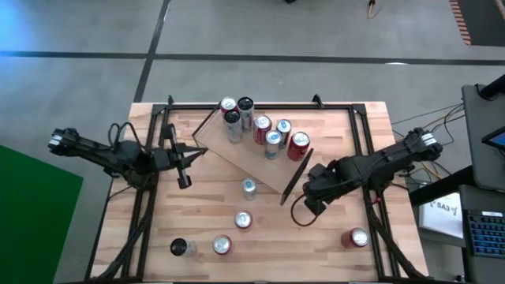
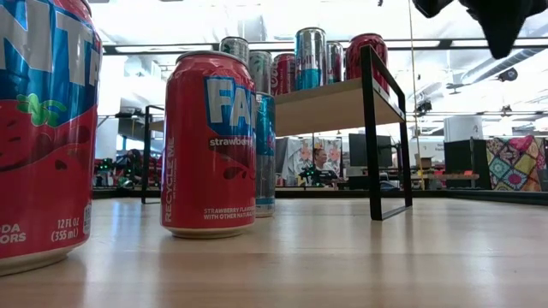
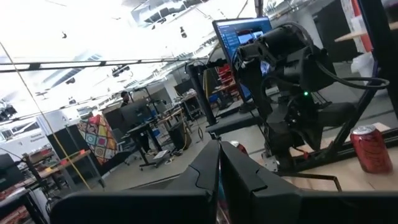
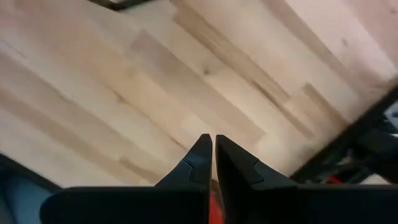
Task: Place canned beverage on shelf
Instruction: Put the red soda can on the shelf, align with the other red soda can
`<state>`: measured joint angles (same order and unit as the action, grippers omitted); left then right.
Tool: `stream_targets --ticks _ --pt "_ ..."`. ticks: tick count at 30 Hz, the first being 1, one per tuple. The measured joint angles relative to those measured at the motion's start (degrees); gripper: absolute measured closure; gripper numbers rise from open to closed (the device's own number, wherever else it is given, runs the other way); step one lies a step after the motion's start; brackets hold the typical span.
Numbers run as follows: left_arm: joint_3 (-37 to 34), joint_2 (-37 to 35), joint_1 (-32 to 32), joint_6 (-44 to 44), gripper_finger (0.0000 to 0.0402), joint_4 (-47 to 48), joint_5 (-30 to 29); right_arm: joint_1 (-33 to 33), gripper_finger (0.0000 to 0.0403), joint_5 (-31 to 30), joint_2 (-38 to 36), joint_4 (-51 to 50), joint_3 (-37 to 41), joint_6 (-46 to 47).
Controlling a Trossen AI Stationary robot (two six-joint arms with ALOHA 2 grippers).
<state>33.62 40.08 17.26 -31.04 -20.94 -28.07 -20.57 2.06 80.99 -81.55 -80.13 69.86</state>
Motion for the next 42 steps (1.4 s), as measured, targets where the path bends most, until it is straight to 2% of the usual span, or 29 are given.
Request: stream_targets --ticks 6,10,15,22,29,35,39,42 --pt "0.7 2.3 0.0 1.2 0.0402 -0.1 0.1 -2.4 0.039 2.5 0.3 4.8 1.0 -6.4" --pt "1.7 4.3 0.0 3.5 0.0402 -0.1 3.4 -5.0 0.039 1.4 0.2 10.3 1.6 -14.2" --pt "2.0 8.2 0.1 7.6 0.0402 0.4 9.6 -7.8 0.039 -5.0 0.2 17.6 1.7 -22.4" --pt "2.0 11.7 1.4 14.3 0.0402 1.4 9.6 -11.8 0.039 -16.8 0.2 24.6 1.8 -32.4" --pt "6.0 15.9 2.3 24.4 0.0402 2.9 9.3 -13.2 0.039 -22.4 0.2 27.0 1.8 -38.7" --pt "16.3 20.4 4.4 35.3 0.0402 24.4 9.0 -13.3 0.039 -24.6 0.2 27.0 2.0 -39.9" --pt "24.8 23.5 6.0 45.4 0.0402 43.0 4.7 -13.7 0.039 -24.5 0.2 27.0 2.0 -40.0" --pt "30.4 27.0 6.8 53.1 0.0402 54.9 4.0 -13.7 0.039 -24.4 0.2 26.9 2.0 -40.6"
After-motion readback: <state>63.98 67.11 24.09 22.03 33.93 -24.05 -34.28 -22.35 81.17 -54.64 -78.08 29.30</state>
